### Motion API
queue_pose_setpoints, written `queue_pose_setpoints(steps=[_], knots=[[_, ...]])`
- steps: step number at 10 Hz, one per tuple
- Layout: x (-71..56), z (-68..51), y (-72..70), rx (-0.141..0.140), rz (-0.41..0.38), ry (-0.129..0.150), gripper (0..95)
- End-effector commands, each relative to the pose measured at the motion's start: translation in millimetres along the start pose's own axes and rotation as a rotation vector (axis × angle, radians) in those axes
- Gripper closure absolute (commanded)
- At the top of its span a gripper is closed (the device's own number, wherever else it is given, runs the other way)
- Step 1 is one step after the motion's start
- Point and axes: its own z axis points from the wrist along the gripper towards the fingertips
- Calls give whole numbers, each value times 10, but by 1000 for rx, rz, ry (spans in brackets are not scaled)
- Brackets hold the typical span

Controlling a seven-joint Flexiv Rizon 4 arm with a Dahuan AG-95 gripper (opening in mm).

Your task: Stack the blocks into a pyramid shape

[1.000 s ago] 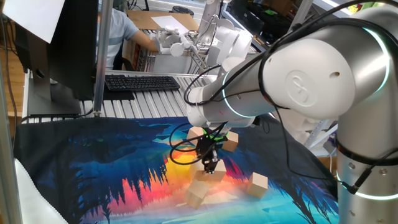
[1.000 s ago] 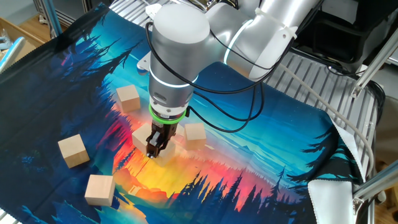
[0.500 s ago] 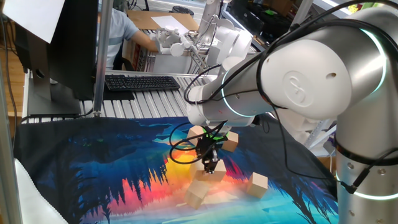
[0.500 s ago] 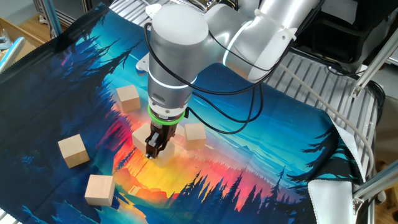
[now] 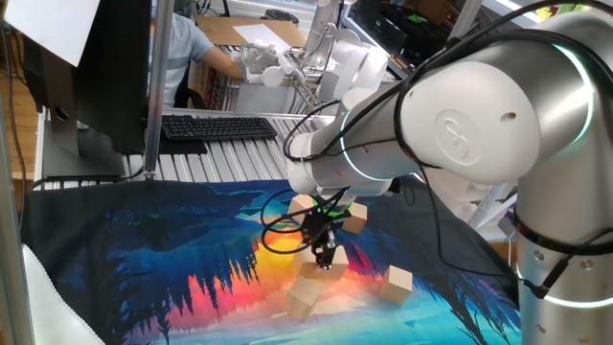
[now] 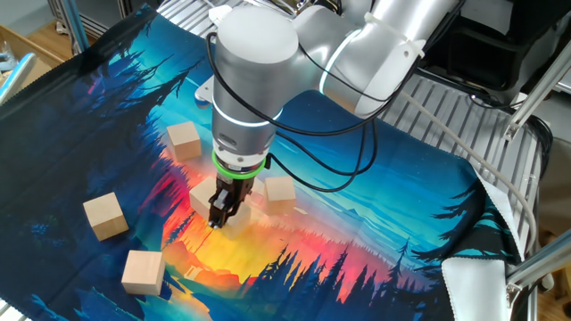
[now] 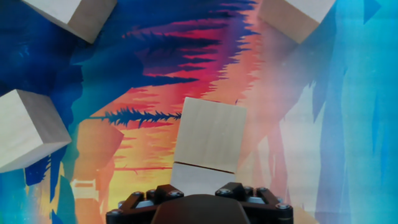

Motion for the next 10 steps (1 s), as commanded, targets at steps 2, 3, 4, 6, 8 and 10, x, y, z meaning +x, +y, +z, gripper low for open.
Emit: queue_pose_setpoints(steps=[2, 3, 4, 6, 8, 10], knots=[[-32, -260, -18, 31, -109, 10, 190], [-51, -350, -32, 37, -150, 16, 190], [-79, -457, -59, 43, -223, 24, 380], [-101, -556, -83, 54, -337, 24, 380], [-113, -590, -81, 59, -541, 23, 380], [-117, -596, -77, 58, -685, 28, 380]])
